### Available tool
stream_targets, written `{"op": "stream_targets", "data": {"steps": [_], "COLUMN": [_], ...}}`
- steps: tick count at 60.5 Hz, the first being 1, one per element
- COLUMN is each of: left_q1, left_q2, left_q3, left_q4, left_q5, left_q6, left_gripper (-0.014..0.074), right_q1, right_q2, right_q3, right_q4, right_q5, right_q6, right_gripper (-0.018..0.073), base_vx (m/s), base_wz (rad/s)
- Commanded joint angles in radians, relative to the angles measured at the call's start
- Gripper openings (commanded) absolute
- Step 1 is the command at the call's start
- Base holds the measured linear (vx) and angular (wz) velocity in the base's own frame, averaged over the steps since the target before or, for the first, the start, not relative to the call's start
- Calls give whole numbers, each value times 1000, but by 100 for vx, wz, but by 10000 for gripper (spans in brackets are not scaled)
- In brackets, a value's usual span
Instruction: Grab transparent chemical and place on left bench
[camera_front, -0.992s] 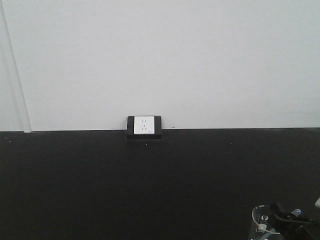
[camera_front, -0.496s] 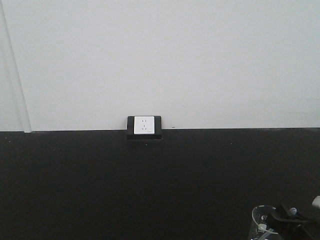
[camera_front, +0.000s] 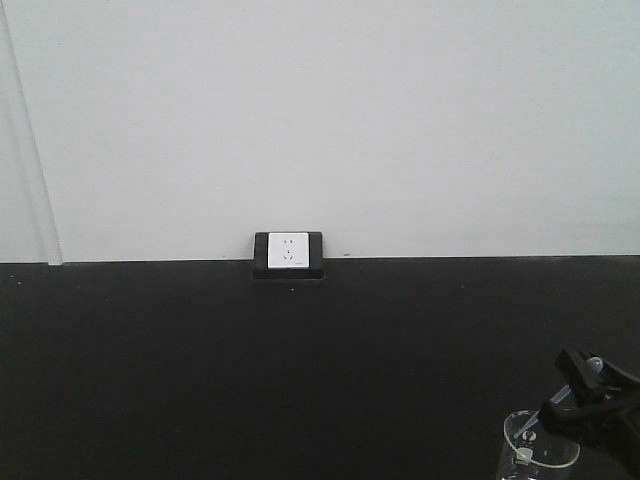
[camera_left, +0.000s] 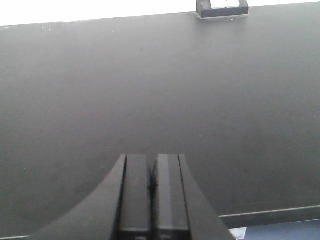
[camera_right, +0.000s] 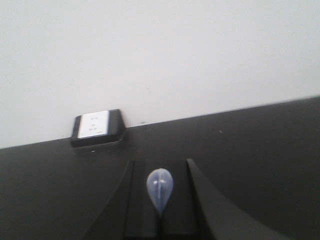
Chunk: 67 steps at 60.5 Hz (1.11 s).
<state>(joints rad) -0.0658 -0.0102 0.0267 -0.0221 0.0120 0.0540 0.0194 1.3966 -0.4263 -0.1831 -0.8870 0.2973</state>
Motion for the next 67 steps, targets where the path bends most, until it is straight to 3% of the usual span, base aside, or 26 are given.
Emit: {"op": "stream_targets", "data": {"steps": [1,11,22,31,40,51,59,67], "left_q1": [-2,-2,-2,-2,-2,-2,-2,-2], "left_q2": [-19,-19,-19,-19,-19,-19,-19,-19], "left_q3": [16,16,16,16,16,16,16,16], "left_q4": [-1,-1,-1,-1,-1,-1,-1,-1], "left_q5": [-78,-78,-78,-78,-78,-78,-78,-78], "left_q6": [-8,-8,-8,-8,-8,-8,-8,-8], "left_gripper": [-3,-3,-3,-3,-3,-3,-3,-3], "right_q1": [-2,-2,-1,-1,22,148,201,197], "right_q2": [-146,-395,-626,-779,-883,-982,-1032,-1040], "right_q3": [-21,-21,-21,-21,-12,54,67,67], "right_q4": [-77,-161,-300,-322,-226,-101,-85,-84], "right_q5": [93,423,780,969,1077,1087,1086,1089], "right_q6": [-10,7,126,158,118,-54,-62,-60], "right_gripper": [-3,-3,-3,-1,-1,0,0,0], "base_vx": [0,0,0,0,0,0,0,0], "base_wz": [0,0,0,0,0,0,0,0]}}
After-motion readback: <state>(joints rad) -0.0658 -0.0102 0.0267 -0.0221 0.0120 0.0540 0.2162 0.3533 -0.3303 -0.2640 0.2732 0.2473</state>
